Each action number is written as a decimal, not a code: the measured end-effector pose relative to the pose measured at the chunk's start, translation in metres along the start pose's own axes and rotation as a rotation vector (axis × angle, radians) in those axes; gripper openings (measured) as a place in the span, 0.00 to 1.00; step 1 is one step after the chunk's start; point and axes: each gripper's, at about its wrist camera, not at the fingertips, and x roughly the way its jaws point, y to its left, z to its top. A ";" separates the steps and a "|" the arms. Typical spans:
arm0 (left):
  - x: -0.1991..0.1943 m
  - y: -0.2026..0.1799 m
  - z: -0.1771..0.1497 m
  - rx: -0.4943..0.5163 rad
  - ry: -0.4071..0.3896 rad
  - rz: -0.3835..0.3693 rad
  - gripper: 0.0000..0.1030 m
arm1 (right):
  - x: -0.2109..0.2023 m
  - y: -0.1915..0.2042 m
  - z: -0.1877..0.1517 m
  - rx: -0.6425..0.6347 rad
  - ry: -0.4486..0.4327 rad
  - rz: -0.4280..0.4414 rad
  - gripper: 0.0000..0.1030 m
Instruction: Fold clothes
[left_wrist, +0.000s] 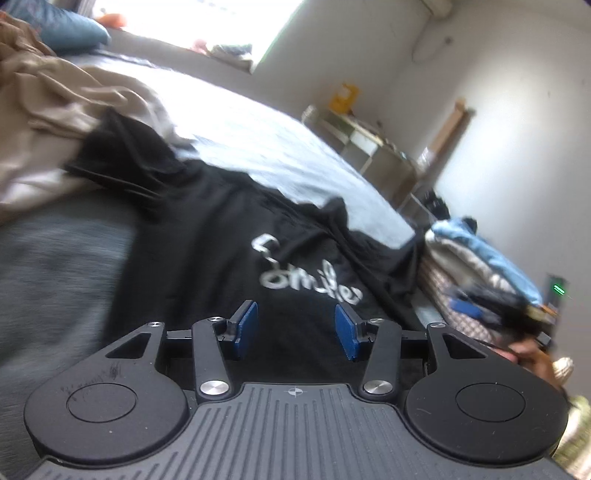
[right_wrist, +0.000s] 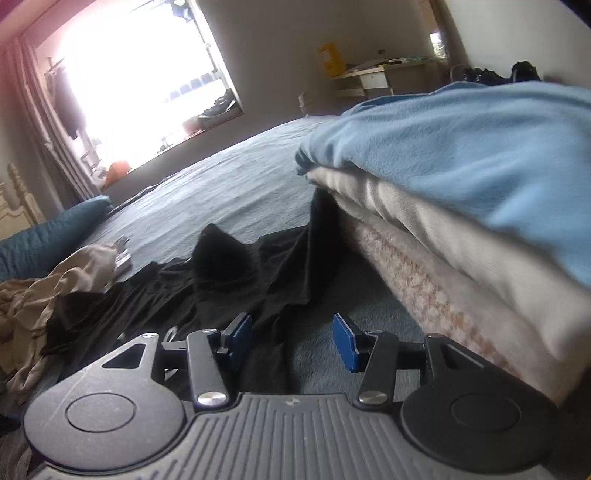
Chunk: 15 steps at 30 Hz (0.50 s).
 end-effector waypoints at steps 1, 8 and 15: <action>0.011 -0.004 0.001 0.006 0.020 -0.005 0.45 | 0.019 -0.002 0.004 0.020 0.006 -0.021 0.50; 0.073 -0.026 0.005 0.106 0.093 -0.017 0.45 | 0.101 0.019 0.015 -0.037 0.012 -0.166 0.50; 0.125 -0.047 0.027 0.255 0.107 -0.011 0.45 | 0.128 0.043 0.020 -0.224 -0.073 -0.249 0.24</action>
